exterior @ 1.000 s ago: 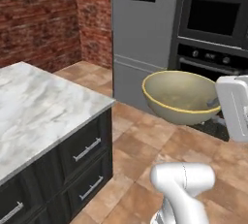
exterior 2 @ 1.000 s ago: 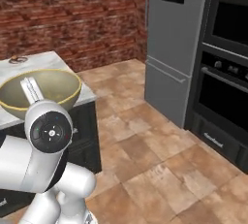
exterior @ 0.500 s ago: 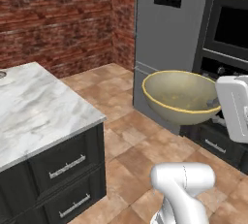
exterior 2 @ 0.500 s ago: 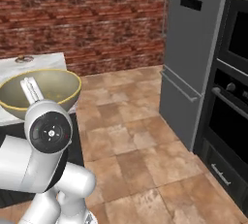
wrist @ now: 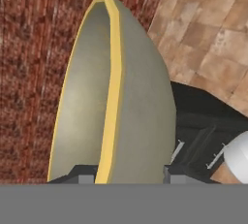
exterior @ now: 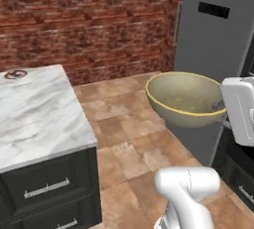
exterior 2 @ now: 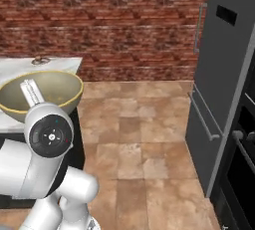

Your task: Take the smaller bowl and place it next to the appetizer plate on the dining counter , and place the larger bowl next to the plate with cooked food.

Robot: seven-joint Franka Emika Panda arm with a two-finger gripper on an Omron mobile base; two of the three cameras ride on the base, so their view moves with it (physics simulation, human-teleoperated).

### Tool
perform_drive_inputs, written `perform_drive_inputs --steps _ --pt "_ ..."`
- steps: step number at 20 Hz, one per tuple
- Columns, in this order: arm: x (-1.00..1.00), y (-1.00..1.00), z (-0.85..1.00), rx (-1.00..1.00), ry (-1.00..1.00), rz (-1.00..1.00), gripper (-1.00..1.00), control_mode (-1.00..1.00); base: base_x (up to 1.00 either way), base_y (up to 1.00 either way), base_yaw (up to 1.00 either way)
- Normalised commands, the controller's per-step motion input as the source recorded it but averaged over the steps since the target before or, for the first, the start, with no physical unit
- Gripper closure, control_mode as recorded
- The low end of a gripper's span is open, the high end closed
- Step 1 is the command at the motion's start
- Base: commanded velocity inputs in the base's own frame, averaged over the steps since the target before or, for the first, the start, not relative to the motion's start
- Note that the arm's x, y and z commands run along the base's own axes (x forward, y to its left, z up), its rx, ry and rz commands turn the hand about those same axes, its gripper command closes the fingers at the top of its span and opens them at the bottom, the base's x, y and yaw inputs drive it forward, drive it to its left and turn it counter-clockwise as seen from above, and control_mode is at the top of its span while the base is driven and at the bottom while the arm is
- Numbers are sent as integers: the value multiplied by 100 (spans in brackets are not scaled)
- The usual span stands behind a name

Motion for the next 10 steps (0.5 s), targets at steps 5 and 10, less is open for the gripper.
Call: perform_drive_inputs --steps 5,10 --pt "0 0 0 0 0 0 100 100 100 -95 50" --pt "0 0 0 0 0 0 100 100 100 -75 54"
